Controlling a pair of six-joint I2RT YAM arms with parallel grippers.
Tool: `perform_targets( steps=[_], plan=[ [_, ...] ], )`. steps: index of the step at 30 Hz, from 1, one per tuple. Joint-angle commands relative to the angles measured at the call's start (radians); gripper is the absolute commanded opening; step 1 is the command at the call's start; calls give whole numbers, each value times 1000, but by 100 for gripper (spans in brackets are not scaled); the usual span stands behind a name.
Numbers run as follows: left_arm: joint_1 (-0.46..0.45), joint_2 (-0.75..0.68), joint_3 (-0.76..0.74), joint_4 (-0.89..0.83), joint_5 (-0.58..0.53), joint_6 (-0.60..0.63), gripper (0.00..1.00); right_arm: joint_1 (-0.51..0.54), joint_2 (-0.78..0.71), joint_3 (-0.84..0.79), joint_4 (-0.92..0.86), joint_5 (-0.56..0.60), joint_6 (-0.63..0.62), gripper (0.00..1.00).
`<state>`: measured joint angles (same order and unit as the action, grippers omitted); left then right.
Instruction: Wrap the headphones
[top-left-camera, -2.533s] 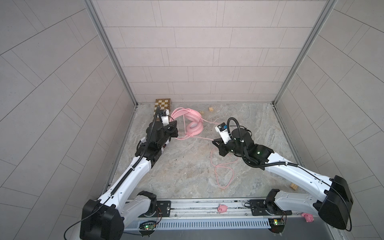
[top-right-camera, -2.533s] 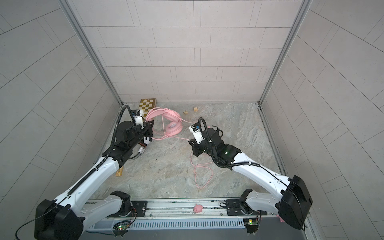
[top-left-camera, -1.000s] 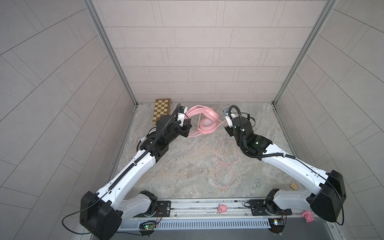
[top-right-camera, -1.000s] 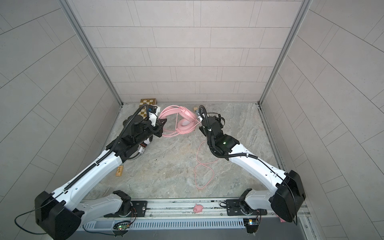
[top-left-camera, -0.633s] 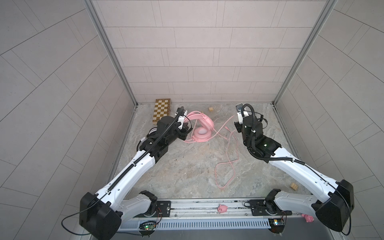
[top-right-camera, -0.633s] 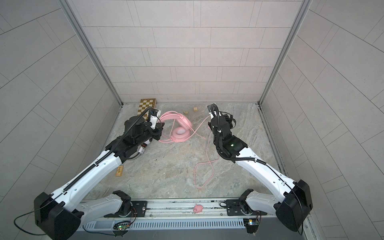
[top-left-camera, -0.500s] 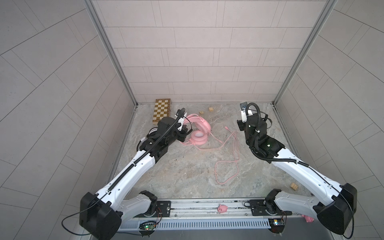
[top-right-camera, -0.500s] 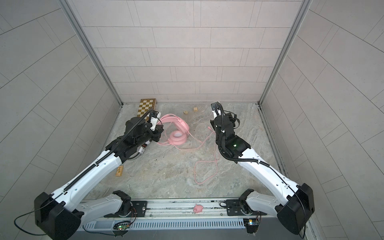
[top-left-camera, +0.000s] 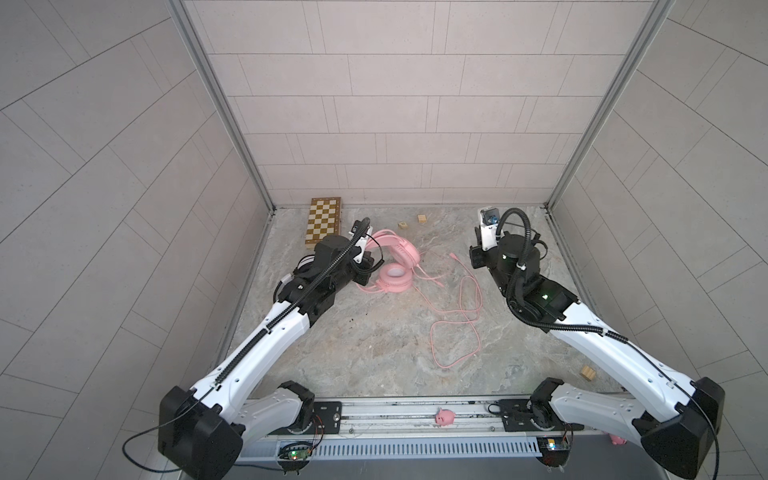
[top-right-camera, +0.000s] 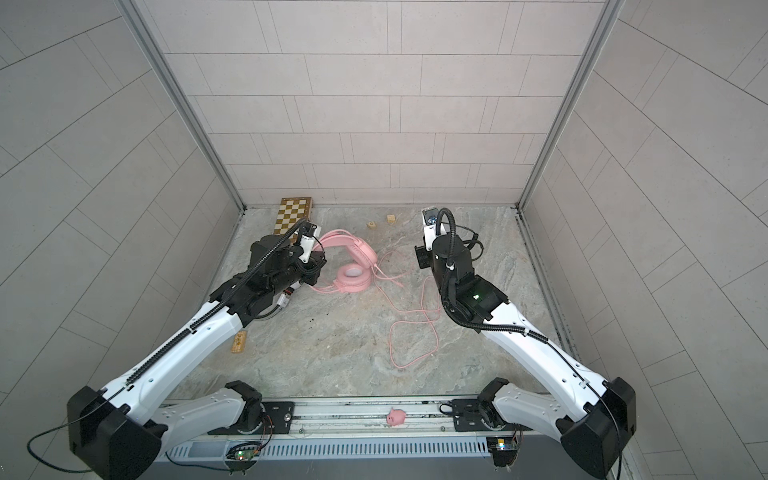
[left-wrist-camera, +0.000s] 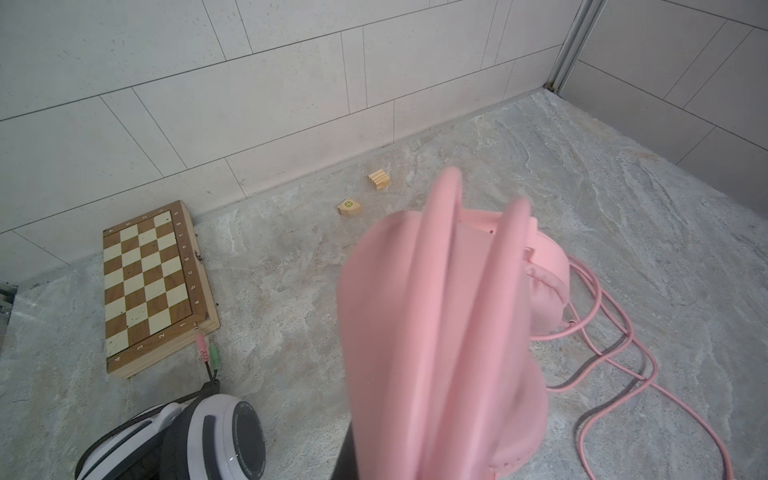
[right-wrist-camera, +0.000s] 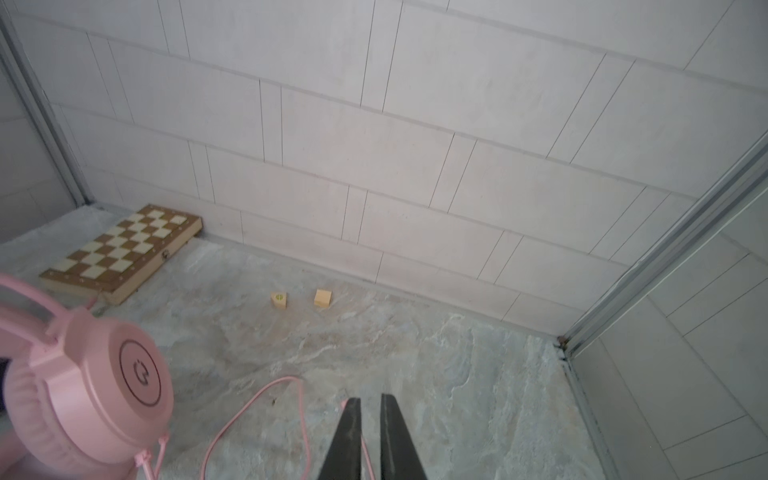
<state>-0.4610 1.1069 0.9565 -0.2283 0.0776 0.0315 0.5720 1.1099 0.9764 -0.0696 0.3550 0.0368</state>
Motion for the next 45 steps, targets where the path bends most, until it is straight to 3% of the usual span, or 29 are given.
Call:
perform_targets(
  steps=[1,6,11,18,19,25,32,35,45],
  plan=[
    [8,-65,-4,118,7,-13,0,-78,18,-77,-121,-105,173,18],
    [30,-104,-24,162,27,-48,0,-230,21,-187,-116,-379,313,41],
    [62,-134,2,168,64,-106,0,-231,54,-245,-70,-552,304,58],
    [70,-125,181,23,82,-129,0,-222,71,-332,86,-706,324,81],
    [71,-113,202,1,93,-127,0,-214,71,-335,108,-712,320,96],
    [74,-60,261,-63,135,-145,0,-180,117,-408,383,-837,284,99],
    [80,-26,304,-107,193,-172,0,-150,216,-331,429,-731,189,99],
    [84,-26,314,-110,209,-189,0,-151,285,-285,452,-751,173,98],
    [159,-23,330,-55,330,-330,0,-126,457,-310,789,-909,365,92]
  ],
)
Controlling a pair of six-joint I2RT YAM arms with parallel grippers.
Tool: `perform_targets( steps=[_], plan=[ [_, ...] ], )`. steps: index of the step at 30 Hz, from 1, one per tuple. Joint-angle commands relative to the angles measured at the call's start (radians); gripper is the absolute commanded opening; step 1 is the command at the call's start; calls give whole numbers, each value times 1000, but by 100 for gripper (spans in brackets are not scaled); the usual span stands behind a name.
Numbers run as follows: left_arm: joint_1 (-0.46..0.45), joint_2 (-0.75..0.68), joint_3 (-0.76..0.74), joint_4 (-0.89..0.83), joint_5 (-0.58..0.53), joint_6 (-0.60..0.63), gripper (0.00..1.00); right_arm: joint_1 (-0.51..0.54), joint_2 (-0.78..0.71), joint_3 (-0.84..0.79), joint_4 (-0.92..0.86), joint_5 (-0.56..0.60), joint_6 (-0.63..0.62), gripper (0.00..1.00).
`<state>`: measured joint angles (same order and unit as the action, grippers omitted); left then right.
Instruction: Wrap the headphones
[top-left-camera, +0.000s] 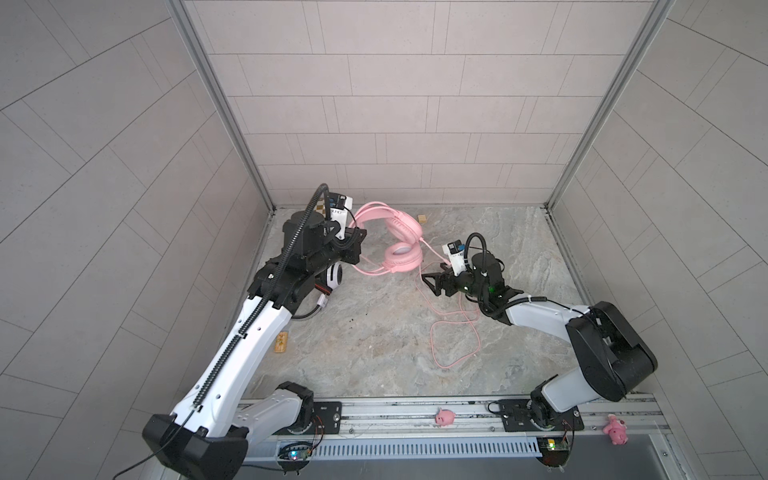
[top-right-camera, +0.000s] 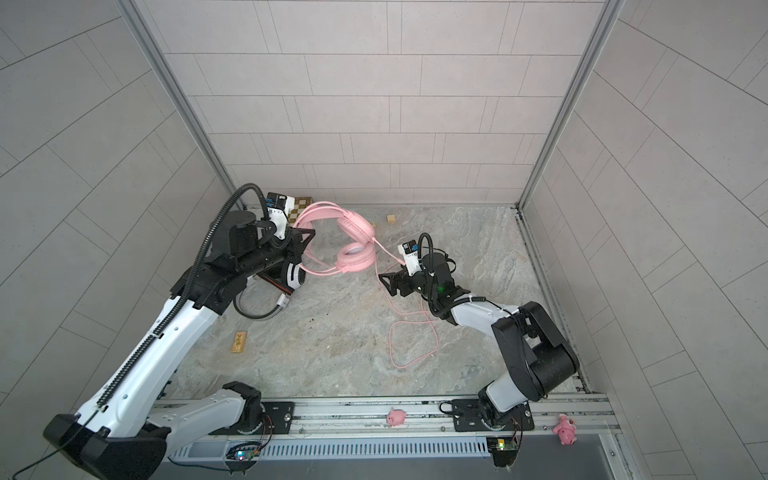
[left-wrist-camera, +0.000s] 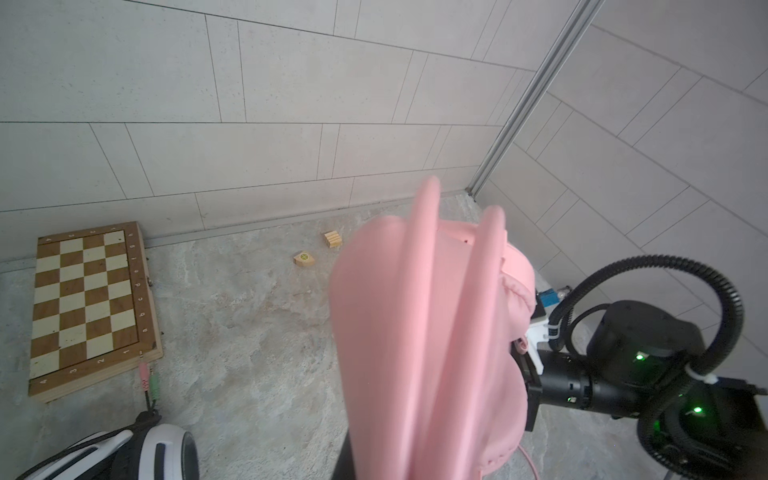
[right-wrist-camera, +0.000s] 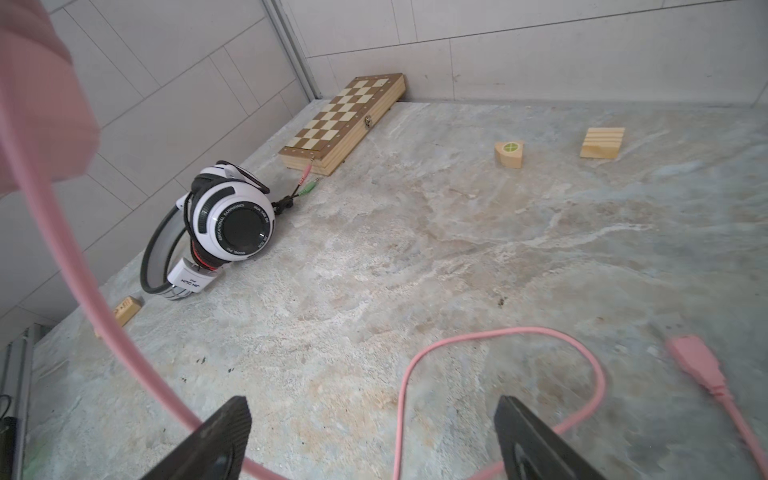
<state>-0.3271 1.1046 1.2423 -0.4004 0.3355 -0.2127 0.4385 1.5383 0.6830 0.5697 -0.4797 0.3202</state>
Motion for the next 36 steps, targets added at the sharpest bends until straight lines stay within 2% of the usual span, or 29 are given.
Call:
perform_targets(
  steps=[1,5,11,16,20,26,32,36],
  plan=[
    [33,-21,43,126,82,-99,0,10,38,-21,177,-93,103,90],
    [59,-11,50,123,106,-107,0,9,8,-59,209,-93,129,88],
    [79,-6,28,128,105,-118,0,-49,-129,-139,127,-30,124,87],
    [81,-5,10,149,130,-142,0,-90,-195,-142,61,-52,94,88],
    [82,-1,10,150,137,-149,0,-70,-168,-126,97,-107,110,88],
    [82,-4,11,135,140,-150,0,-50,-123,-155,239,-109,192,87],
    [81,-11,7,147,149,-168,0,4,-107,-91,115,-114,116,87],
    [84,2,13,196,181,-226,0,55,14,-69,213,-118,151,83]
  ],
)
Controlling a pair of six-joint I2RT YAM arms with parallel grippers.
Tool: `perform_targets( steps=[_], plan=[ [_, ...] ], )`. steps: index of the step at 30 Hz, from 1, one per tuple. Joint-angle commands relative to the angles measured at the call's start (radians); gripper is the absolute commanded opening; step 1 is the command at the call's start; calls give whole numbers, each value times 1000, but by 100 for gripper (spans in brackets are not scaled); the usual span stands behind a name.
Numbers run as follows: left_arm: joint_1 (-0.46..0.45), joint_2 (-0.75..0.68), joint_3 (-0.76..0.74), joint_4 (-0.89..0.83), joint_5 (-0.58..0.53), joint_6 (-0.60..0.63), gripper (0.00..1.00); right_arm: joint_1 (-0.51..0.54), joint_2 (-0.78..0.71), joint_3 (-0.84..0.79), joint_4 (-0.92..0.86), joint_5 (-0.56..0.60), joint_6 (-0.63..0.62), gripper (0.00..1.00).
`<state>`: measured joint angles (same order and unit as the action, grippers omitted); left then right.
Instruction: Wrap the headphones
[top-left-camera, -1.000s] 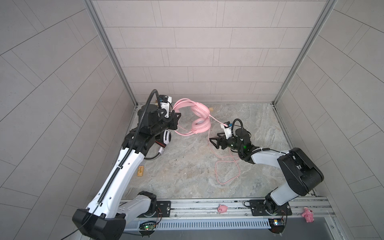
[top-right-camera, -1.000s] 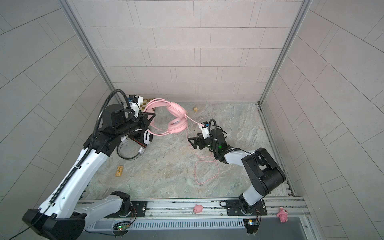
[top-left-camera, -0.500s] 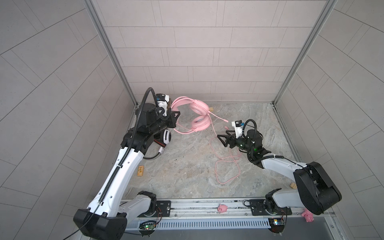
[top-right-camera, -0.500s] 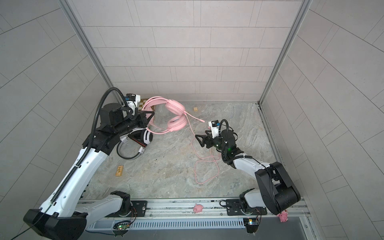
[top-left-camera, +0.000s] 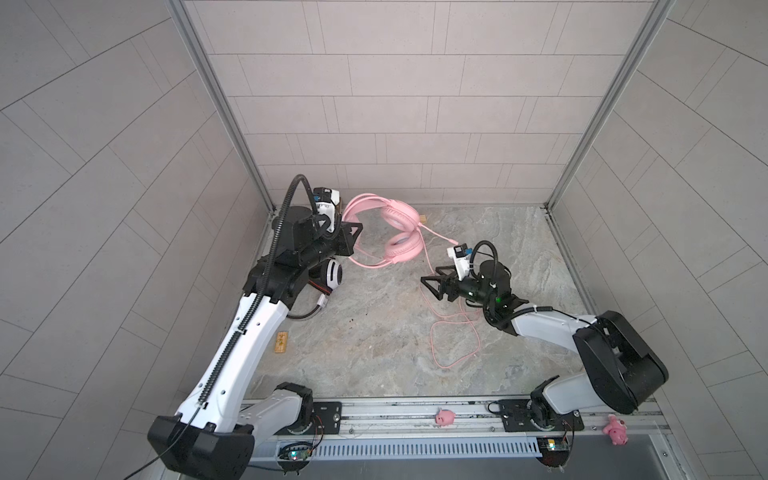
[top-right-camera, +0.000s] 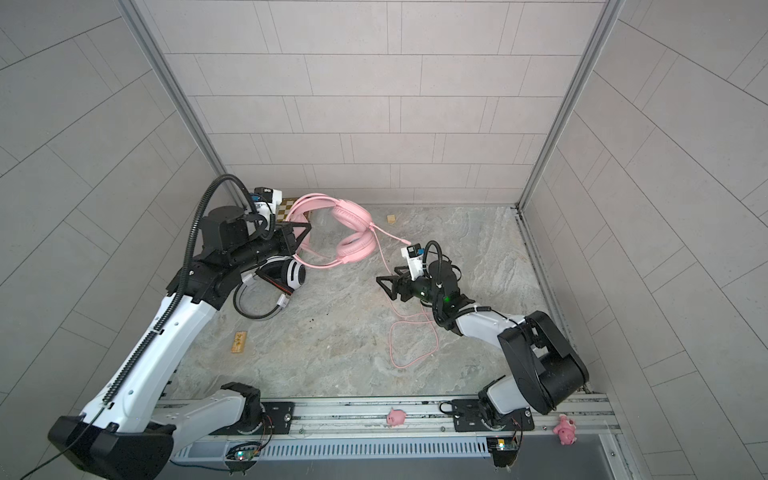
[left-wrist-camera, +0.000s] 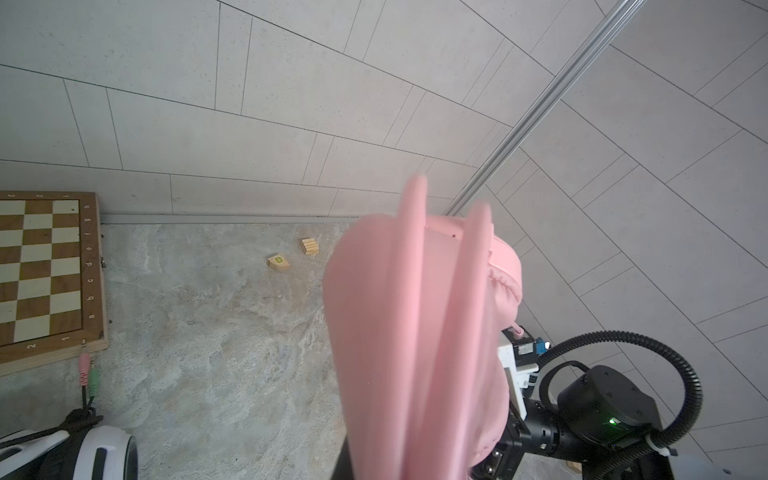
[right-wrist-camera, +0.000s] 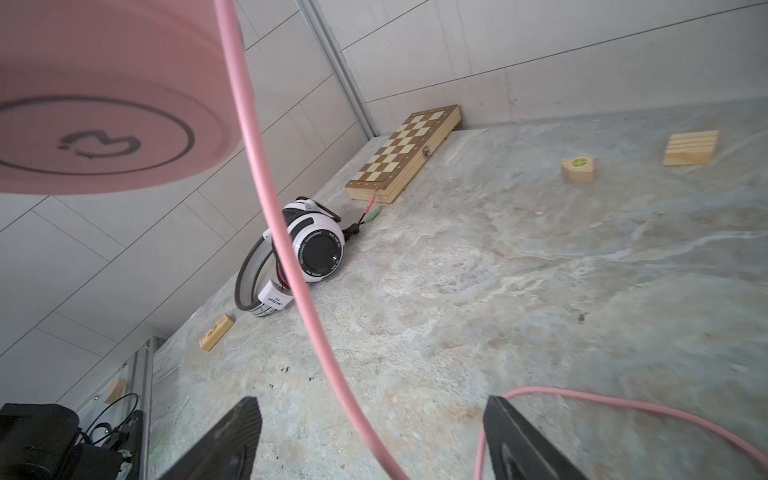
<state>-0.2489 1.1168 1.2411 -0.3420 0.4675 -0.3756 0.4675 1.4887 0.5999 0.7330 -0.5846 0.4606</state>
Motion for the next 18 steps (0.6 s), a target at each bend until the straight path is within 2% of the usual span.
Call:
perform_targets(
  steps=[1,5,10,15,18],
  plan=[
    [7,-6,18,144,59,-79,0,35,99,13,77,-24,22,81],
    [25,1,39,156,64,-96,0,58,175,34,173,-56,77,69],
    [69,-3,11,210,10,-139,0,101,131,-20,160,-21,80,33],
    [85,7,-23,294,-82,-184,0,155,18,-61,41,38,44,22],
    [89,8,-45,333,-194,-186,0,193,-74,-66,-86,68,2,11]
  ],
)
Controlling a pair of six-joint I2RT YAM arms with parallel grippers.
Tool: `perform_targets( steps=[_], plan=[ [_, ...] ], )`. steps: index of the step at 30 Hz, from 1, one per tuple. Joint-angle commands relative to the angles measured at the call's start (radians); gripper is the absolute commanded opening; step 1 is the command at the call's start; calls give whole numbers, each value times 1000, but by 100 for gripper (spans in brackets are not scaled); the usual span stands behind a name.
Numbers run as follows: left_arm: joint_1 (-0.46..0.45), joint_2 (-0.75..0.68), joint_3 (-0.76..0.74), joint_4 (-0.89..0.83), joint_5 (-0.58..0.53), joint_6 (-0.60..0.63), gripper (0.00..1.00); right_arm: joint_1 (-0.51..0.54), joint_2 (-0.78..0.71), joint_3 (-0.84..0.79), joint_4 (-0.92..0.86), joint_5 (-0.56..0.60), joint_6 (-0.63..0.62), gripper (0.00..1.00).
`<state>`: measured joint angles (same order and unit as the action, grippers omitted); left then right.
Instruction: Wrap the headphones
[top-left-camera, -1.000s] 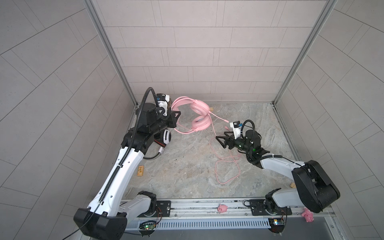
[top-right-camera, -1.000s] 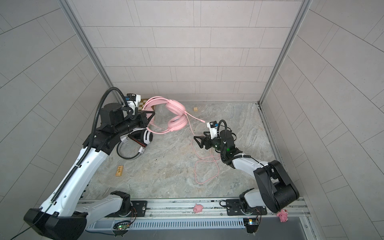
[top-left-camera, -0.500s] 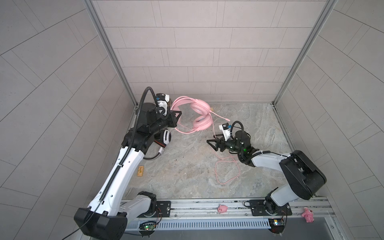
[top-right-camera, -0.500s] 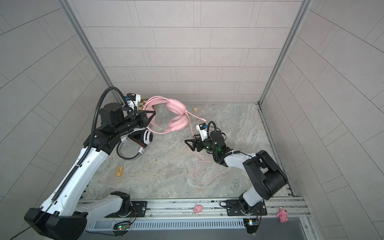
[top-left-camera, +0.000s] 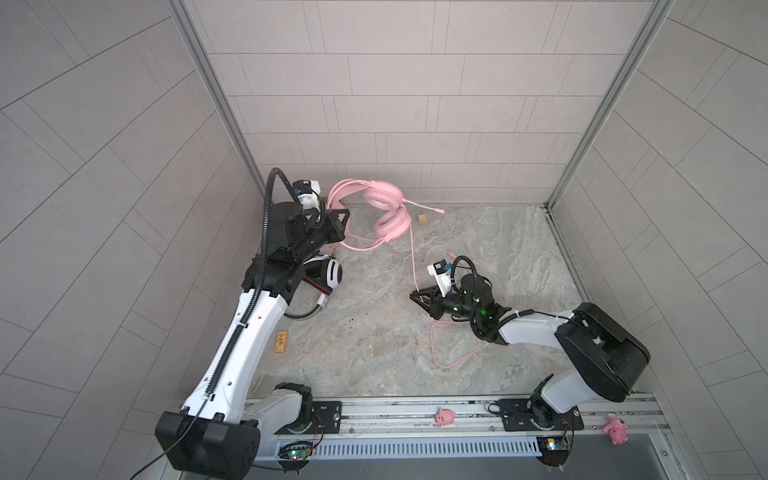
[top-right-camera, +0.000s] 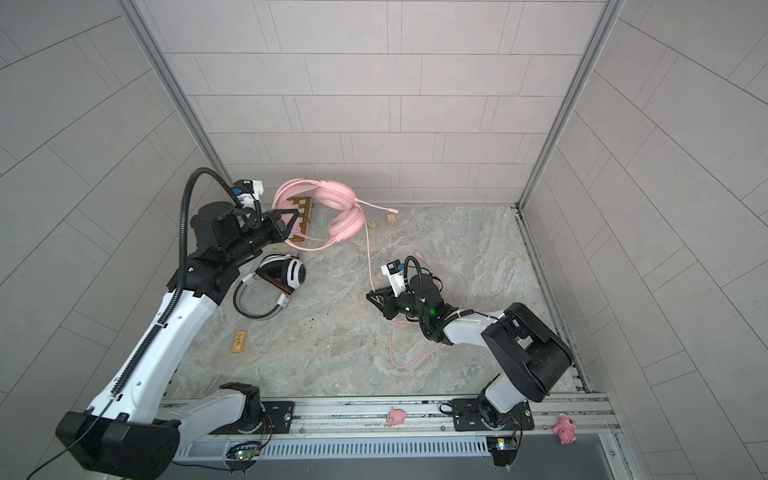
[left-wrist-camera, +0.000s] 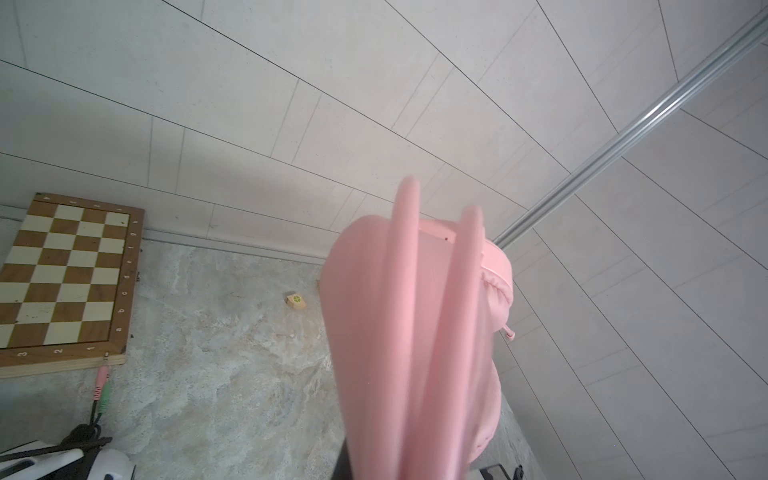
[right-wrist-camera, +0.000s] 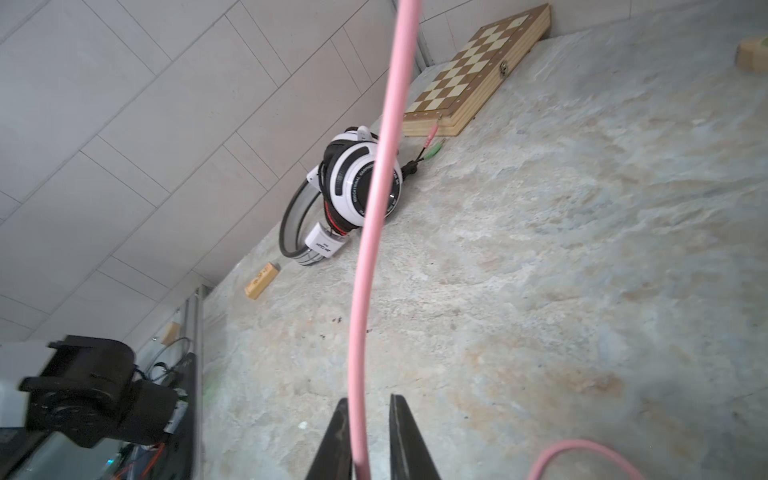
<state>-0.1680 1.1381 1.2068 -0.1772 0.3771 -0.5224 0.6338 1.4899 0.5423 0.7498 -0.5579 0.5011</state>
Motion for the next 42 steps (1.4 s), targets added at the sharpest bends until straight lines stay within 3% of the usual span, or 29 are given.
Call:
perform_targets(
  steps=[1,4,8,12,16,20,25,32,42],
  plan=[
    [8,-15,-29,204,-138,-48,0,40,-111,-8,-150,55,-56,8],
    [8,-20,-80,296,-208,-81,0,74,-205,26,-321,107,-112,0],
    [-6,16,-72,285,-183,-54,0,100,-284,154,-588,135,-195,0],
    [-61,65,-8,107,-178,114,0,101,-295,362,-914,151,-319,0],
    [-112,115,59,-115,-163,322,0,94,-308,555,-1184,281,-448,0],
    [-148,136,88,-273,-180,463,0,52,-359,624,-1216,374,-454,0],
    [-233,176,134,-406,-126,615,0,38,-317,753,-1284,389,-503,0],
    [-296,275,217,-577,97,740,0,17,-288,818,-1257,426,-534,0],
    [-348,322,241,-651,350,809,0,-14,-224,798,-1135,290,-504,0]
  ],
)
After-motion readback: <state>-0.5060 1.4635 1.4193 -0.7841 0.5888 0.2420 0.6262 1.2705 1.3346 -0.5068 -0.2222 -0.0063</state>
